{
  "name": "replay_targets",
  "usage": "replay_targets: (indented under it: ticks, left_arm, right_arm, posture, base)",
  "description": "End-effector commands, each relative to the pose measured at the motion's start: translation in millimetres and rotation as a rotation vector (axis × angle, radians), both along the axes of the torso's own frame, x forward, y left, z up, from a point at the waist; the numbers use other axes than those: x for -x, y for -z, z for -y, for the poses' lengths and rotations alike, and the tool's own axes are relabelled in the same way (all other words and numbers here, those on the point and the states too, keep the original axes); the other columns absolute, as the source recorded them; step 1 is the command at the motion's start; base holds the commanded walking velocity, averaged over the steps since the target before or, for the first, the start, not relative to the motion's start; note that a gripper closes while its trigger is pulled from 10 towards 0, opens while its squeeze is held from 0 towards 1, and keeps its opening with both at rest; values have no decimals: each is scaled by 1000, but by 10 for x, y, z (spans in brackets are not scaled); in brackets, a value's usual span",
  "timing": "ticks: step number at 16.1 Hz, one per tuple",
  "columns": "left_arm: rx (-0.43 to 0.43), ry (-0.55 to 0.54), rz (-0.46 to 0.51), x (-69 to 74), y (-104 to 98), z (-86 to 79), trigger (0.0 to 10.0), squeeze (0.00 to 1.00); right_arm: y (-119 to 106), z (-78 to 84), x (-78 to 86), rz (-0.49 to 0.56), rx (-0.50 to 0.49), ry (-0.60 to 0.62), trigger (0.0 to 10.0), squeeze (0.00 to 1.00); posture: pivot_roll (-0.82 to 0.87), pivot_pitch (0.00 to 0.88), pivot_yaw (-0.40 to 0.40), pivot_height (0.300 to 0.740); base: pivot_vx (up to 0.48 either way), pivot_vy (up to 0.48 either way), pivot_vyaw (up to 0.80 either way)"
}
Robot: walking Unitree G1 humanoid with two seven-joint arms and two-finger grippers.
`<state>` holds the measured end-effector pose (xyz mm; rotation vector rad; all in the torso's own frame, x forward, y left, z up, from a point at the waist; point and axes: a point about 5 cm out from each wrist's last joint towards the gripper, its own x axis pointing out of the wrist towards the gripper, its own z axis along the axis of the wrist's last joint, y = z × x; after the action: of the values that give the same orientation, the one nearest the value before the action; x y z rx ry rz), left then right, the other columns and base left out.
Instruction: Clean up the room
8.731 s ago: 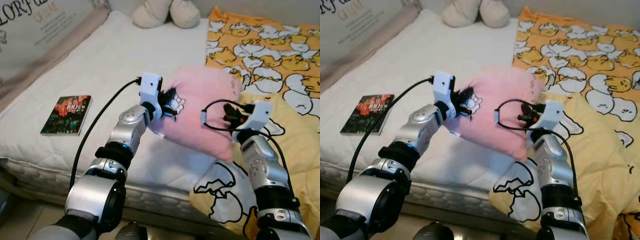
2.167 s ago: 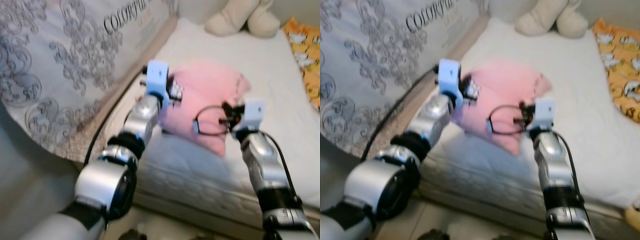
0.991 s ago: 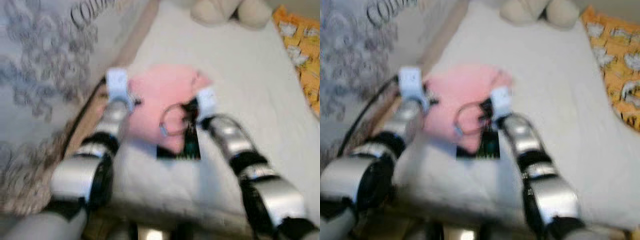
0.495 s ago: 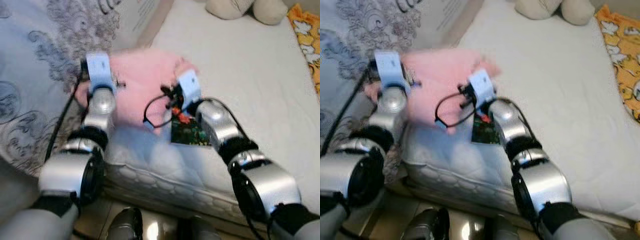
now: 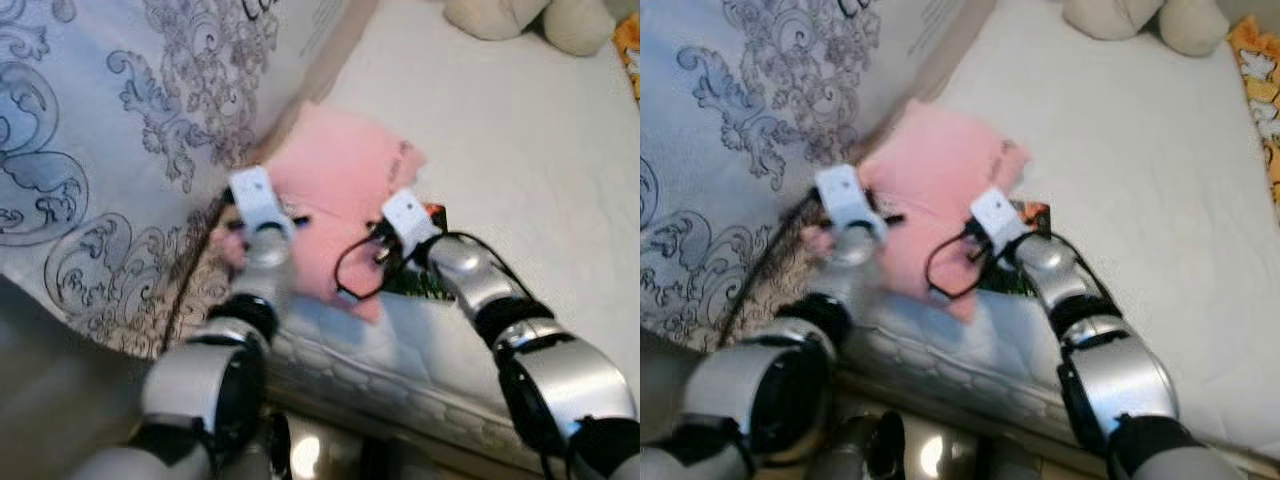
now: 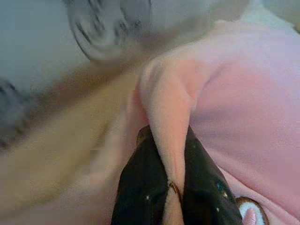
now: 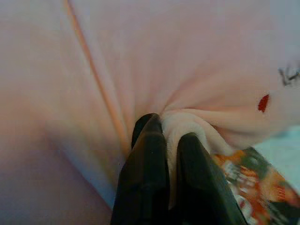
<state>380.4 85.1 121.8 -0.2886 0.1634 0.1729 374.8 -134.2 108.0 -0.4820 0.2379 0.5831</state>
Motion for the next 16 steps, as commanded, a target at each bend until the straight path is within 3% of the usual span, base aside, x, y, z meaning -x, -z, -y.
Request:
replay_targets:
  ticks: [1, 3, 7, 8, 9, 11, 14, 16]
  left_arm:
    - [55, 7, -25, 20, 24, 92, 10000, 0]
    - [45, 52, 0, 17, -42, 223, 10000, 0]
    - [-42, 86, 69, -69, -244, 220, 10000, 0]
    - [-77, 84, 81, -80, -271, 201, 10000, 0]
    - [-165, 72, 133, -110, -362, 151, 10000, 0]
    - [-201, 54, 157, -127, -413, 113, 10000, 0]
    - [-166, 24, 157, -117, -402, 102, 10000, 0]
    - [-131, -5, 145, -102, -371, 96, 10000, 0]
  right_arm:
    - [46, 186, 10, -25, 62, 52, 10000, 0]
    - [-21, 220, -27, -5, 50, 79, 10000, 0]
    - [-64, 210, -60, 2, 5, 128, 10000, 0]
    - [-91, 212, -78, -5, -58, 165, 10000, 0]
    - [-157, 193, -115, -20, -187, 211, 10000, 0]
    - [-196, 141, -133, -12, -203, 197, 10000, 0]
    - [-282, 50, -173, 44, -137, 173, 10000, 0]
    - [-422, 3, -233, 80, -172, 188, 10000, 0]
  posture:
    - [47, 180, -60, 719]
    - [43, 179, -59, 719]
    - [35, 178, -54, 719]
    - [35, 178, -54, 719]
    - [29, 177, -56, 719]
    - [29, 178, -58, 719]
    - [25, 176, -64, 719]
    - [25, 176, -64, 719]
  base:
    - [0, 0, 0]
    - [0, 0, 0]
    - [0, 0, 0]
    - [0, 0, 0]
    - [0, 0, 0]
    - [0, 0, 0]
    - [0, 0, 0]
    - [0, 0, 0]
